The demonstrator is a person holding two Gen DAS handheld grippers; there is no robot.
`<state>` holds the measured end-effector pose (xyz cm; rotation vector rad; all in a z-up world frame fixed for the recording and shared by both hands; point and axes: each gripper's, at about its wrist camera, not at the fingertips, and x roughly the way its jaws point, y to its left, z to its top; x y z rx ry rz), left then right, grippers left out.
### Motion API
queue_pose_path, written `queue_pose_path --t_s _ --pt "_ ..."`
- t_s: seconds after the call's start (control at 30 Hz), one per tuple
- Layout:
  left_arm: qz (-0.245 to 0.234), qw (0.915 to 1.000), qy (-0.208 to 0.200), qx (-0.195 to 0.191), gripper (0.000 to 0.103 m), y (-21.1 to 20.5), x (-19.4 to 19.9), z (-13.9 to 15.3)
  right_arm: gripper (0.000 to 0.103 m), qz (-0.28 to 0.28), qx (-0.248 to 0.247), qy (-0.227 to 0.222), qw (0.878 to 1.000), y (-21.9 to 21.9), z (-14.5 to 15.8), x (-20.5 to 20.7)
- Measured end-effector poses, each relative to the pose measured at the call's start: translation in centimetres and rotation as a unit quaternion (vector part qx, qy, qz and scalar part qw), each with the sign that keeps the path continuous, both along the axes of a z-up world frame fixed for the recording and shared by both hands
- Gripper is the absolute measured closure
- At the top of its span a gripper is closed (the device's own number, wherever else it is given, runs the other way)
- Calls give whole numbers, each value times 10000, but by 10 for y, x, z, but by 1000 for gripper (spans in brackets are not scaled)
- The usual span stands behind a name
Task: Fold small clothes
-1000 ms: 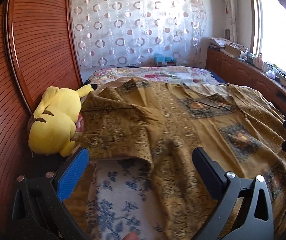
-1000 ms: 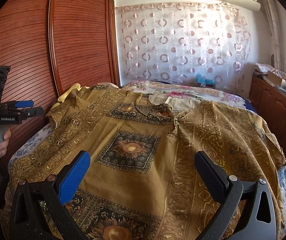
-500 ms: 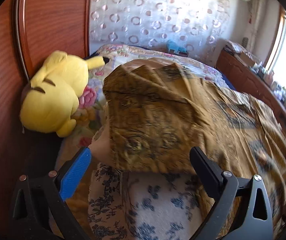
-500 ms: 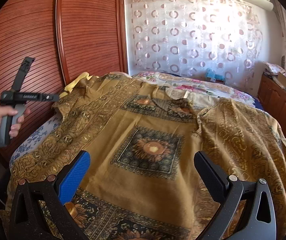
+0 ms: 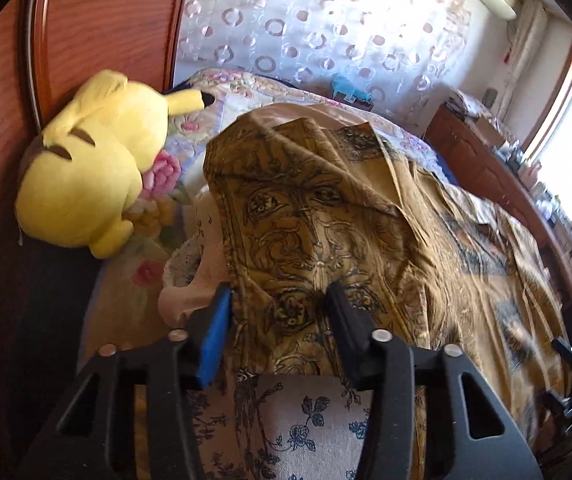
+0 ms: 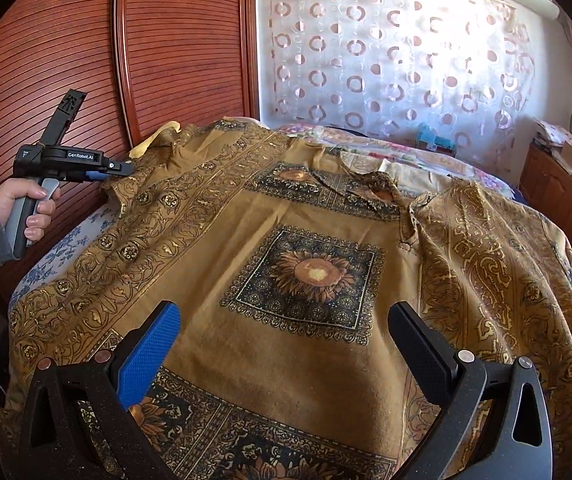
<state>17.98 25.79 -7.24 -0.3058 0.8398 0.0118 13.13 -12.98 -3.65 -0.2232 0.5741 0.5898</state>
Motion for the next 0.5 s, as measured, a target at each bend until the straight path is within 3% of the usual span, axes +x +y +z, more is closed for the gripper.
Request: queue_pose_path --t_s 0.13,0.2,0.5 --pt "-87 9995 -100 301 82 -6 -2 9 0 -11 3 -13 10000 1 -1 1" --pt "-101 9984 -217 517 88 -11 -5 17 0 -19 18 -7 10000 1 -1 0" --pt "-416 9886 -887 1145 94 -46 -15 67 0 -26 50 3 10000 1 -1 -2"
